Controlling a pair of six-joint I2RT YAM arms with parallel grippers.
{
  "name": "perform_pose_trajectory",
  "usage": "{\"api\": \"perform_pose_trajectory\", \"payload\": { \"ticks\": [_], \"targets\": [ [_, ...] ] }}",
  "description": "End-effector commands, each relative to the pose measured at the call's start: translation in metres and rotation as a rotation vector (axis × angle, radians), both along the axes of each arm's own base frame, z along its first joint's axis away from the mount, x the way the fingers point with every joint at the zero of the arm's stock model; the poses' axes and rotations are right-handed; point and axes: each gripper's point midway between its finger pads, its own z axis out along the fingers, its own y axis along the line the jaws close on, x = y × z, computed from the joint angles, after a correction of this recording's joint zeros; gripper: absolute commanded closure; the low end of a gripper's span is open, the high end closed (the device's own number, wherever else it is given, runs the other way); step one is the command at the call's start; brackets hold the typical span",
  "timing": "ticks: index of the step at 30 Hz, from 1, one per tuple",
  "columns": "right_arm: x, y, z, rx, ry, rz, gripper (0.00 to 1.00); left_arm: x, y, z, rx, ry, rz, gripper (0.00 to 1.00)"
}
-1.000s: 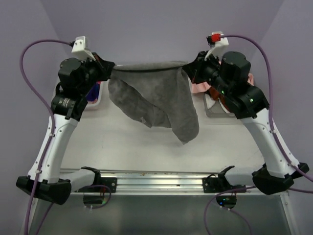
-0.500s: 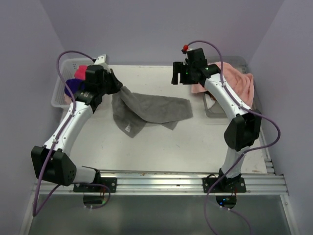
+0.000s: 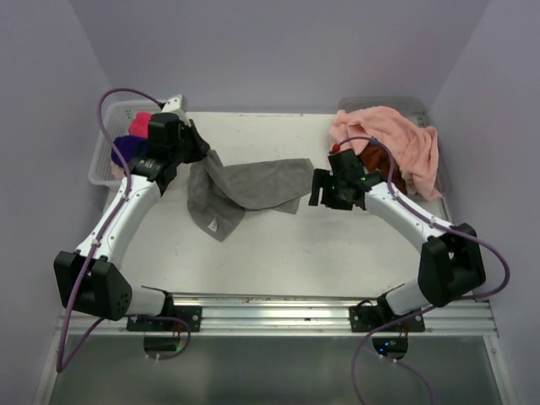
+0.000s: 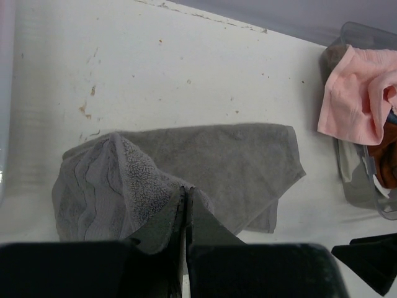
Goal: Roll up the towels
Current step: Flatten the towel
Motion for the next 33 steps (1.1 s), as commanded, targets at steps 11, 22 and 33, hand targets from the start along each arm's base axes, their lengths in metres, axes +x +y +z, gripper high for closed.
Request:
{"api": "perform_pose_trajectory", "payload": {
  "ticks": [11,22,33],
  "targets": [
    [0.118,0.027,-0.036,-0.015,-0.093,-0.254,0.26,0.003,0.004,0.008,0.001,-0.025,0.011,1.00],
    [0.135,0.016,-0.089,-0.102,-0.037,-0.316,0.52,0.003,0.004,0.008,0.009,-0.021,0.008,1.00],
    [0.141,0.014,-0.048,-0.086,-0.112,-0.311,1.00,0.003,0.008,0.007,0.031,-0.020,0.019,1.00]
  ]
}}
